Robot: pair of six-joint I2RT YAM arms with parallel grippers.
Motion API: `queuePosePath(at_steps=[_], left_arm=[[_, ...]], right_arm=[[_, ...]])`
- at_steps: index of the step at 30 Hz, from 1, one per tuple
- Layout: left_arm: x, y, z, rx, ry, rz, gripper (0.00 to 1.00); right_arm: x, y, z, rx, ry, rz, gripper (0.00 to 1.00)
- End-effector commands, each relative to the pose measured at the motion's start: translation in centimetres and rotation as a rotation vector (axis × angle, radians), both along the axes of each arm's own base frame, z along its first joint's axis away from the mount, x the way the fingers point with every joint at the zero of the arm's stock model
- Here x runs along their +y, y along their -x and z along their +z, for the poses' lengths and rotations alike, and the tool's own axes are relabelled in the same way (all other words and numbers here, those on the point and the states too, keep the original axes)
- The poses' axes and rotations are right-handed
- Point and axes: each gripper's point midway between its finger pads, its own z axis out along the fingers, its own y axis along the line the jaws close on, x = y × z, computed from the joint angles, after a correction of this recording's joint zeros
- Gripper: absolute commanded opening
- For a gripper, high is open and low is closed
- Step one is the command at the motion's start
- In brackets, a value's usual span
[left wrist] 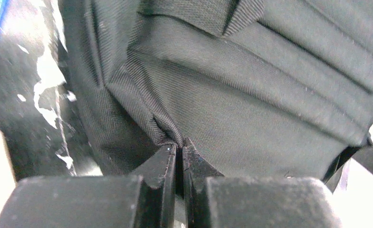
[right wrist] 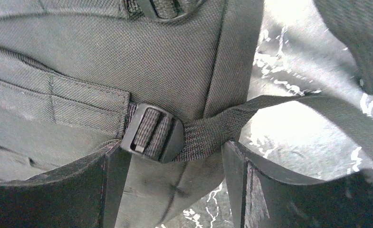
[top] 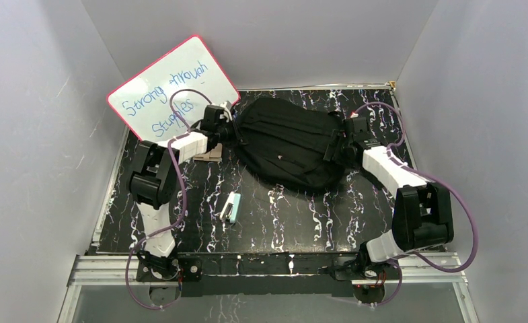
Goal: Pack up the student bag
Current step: Adjust the student bag at the center of the board.
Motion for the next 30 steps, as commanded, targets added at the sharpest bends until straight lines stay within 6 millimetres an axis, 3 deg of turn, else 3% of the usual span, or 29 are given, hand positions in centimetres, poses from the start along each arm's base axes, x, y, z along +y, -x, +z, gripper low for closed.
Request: queuePosePath(at_steps=[1, 5, 9, 14, 20, 24, 30], left_arm=[[-3.3, 4.8, 2.8, -0.012, 0.06, -0.109, 0.0], [-4.1, 7.6, 2.6, -0.006, 0.054, -0.131, 0.0], [-3.3, 8.5, 2.6, -0.017, 0.032, -0.102, 0.0], [-2.2, 8.9, 3.3, -0.046, -0.013, -0.091, 0.15], [-1.1, 9.5, 4.6, -0.078, -0.041, -0.075, 0.35], [-0.2, 10.2, 5.9, -0.112, -0.05, -0.056, 0.42], [1.3, 11.7, 6.1, -0.121, -0.071, -0.026, 0.44]], right_arm=[[-2.1, -3.9, 4.4, -0.126, 0.064, -0.048, 0.77], [-1.6, -3.8, 8.3, -0.172, 0.049, -0.006, 0.77], [0.1, -1.9, 12.4, -0.204, -0.036, 0.089, 0.77], [2.7, -0.2, 14.6, -0.226, -0.146, 0.224, 0.76], [3.2, -1.4, 13.4, -0.212, -0.15, 0.26, 0.75], [4.1, -3.7, 12.8, -0.217, -0.164, 0.288, 0.68], [4.6, -6.6, 9.6, -0.14, -0.157, 0.293, 0.64]])
